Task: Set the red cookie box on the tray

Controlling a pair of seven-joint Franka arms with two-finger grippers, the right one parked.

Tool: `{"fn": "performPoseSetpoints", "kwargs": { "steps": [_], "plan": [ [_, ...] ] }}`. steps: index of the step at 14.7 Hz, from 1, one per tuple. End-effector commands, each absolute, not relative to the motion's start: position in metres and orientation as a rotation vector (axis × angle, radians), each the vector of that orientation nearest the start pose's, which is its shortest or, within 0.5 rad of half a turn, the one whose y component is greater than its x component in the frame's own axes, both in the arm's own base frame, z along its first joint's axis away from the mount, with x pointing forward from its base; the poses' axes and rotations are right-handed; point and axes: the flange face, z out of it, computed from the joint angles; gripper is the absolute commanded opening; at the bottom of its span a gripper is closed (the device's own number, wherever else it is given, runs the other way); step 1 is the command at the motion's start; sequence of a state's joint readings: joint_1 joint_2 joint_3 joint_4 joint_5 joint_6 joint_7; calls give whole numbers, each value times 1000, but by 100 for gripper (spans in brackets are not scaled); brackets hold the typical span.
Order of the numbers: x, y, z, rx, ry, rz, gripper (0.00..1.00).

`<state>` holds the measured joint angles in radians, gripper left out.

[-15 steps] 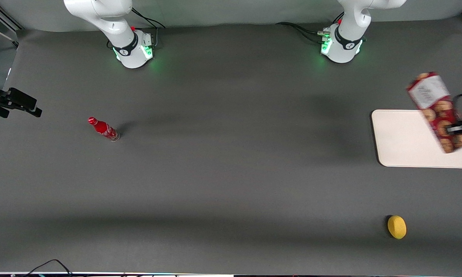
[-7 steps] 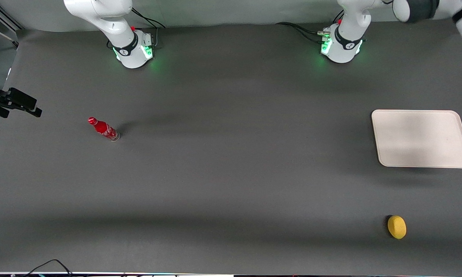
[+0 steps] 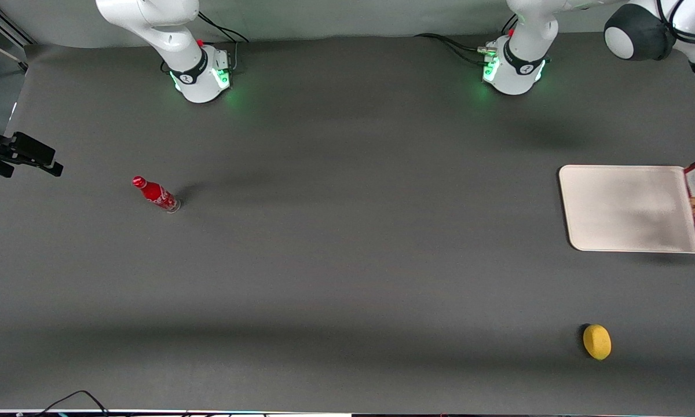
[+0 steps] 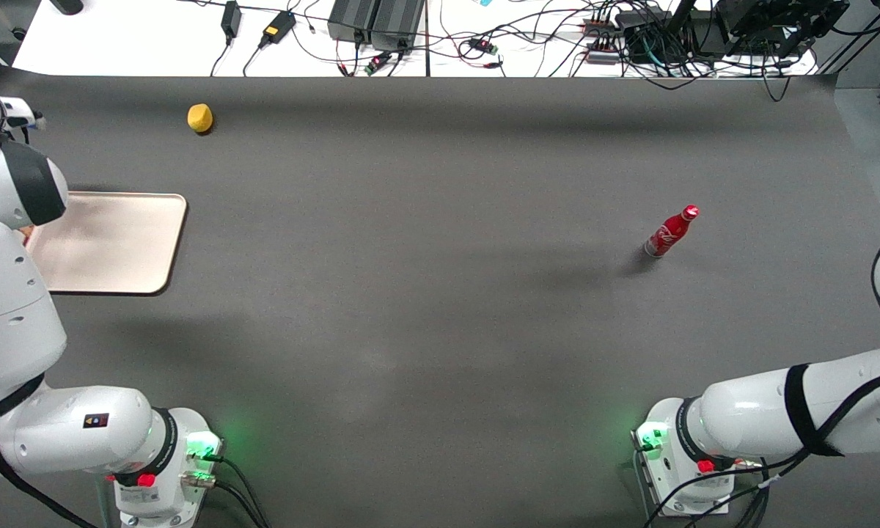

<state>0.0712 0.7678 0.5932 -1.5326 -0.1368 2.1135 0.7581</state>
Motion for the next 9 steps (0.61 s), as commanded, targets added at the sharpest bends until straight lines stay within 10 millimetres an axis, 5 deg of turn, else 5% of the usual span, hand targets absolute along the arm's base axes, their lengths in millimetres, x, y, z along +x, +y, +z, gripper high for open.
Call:
{"fn": "performPoseSetpoints", "kwargs": {
  "steps": [1, 3, 6, 7, 9],
  "plan": [
    [583, 374, 239, -2957, 208, 327, 0],
    [582, 374, 238, -2957, 247, 333, 100],
    [589, 368, 251, -2955, 280, 322, 100],
    [591, 368, 271, -2963, 267, 314, 100],
    [599, 348, 342, -3027, 285, 291, 100]
  ]
}}
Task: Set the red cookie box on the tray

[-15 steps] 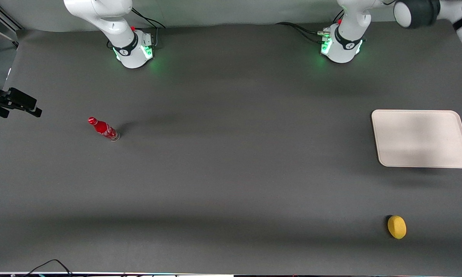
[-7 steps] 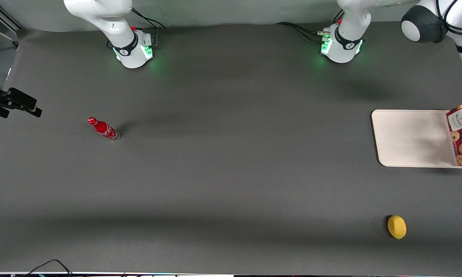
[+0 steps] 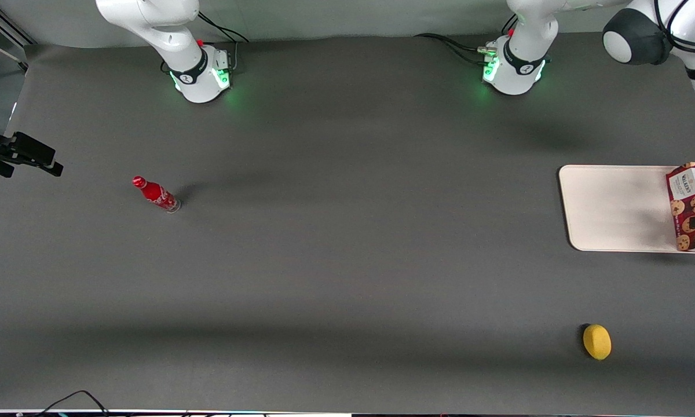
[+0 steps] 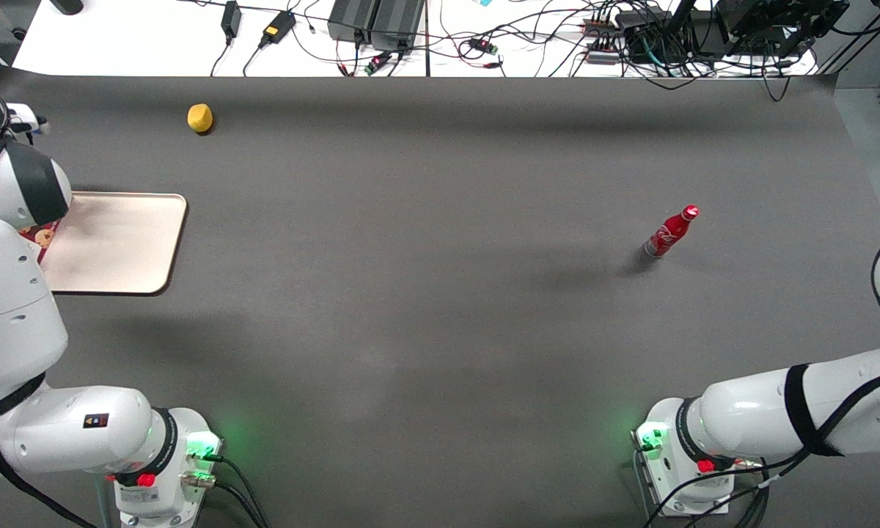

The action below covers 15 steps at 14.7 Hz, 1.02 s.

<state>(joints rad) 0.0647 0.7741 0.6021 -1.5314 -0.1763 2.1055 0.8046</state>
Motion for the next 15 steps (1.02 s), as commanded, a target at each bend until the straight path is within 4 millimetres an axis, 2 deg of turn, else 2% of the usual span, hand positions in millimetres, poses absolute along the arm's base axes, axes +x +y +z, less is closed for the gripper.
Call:
{"fn": "performPoseSetpoints", "kwargs": {
  "steps": [1, 3, 4, 6, 8, 10, 11, 13, 15],
  "plan": [
    [602, 332, 382, -3057, 307, 266, 100],
    [604, 293, 457, -3097, 371, 209, 100],
    [603, 272, 486, -3112, 408, 203, 100],
    [597, 220, 537, -3148, 295, 285, 100],
    [586, 163, 573, -3202, 118, 367, 100],
    [570, 105, 605, -3193, 14, 396, 100],
    [562, 73, 616, -3172, 27, 393, 100],
    [546, 23, 619, -3139, 31, 391, 100],
    [522, 4, 611, -3148, 21, 352, 100]
  ]
}}
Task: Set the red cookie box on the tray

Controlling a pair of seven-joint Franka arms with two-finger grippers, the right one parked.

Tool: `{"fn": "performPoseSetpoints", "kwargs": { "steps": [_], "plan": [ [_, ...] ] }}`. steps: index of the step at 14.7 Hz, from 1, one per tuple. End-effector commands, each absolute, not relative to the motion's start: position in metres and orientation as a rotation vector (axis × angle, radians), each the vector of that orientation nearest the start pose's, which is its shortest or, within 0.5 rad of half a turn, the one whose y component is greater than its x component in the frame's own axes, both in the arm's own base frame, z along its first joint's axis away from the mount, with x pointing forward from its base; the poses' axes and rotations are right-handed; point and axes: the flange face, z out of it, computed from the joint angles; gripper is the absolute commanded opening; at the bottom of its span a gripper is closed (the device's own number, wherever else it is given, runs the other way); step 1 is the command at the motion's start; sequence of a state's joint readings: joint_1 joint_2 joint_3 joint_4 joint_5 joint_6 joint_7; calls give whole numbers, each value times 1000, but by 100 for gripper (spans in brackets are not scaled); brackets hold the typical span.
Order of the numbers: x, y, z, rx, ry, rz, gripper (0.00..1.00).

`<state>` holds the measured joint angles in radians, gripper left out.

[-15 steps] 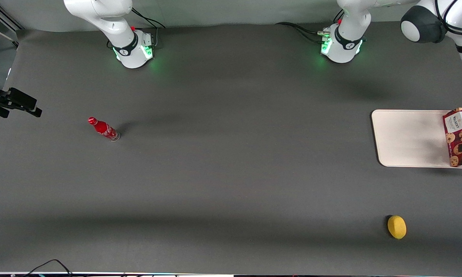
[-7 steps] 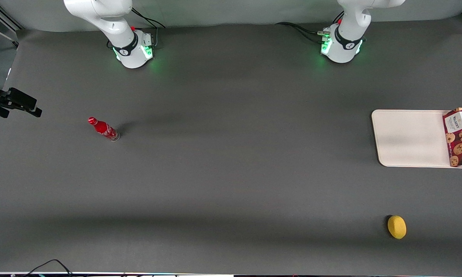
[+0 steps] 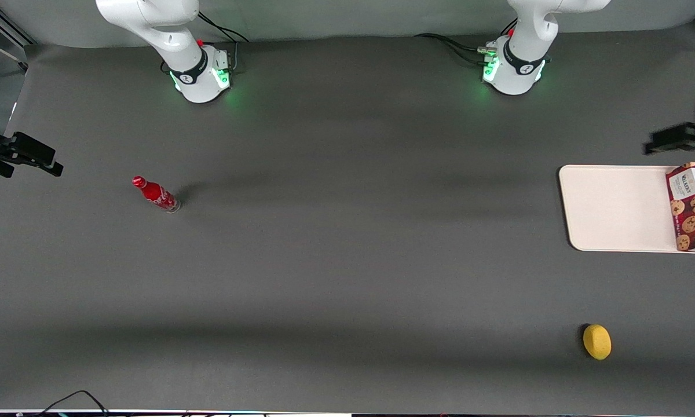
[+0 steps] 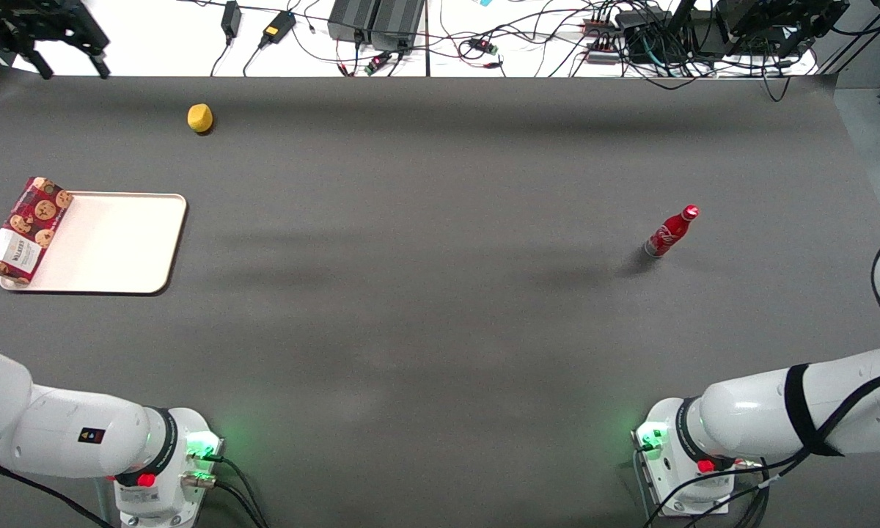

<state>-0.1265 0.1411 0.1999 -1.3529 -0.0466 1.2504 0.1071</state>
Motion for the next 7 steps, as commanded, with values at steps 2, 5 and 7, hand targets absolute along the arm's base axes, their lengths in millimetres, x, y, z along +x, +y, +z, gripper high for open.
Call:
{"fn": "performPoseSetpoints", "kwargs": {
  "steps": [2, 5, 7],
  "plan": [
    [496, -14, 597, -3153, 33, 276, 100],
    [497, -21, 613, -3119, 84, 214, 100],
    [508, -20, 625, -3112, 100, 205, 100]
  ]
}}
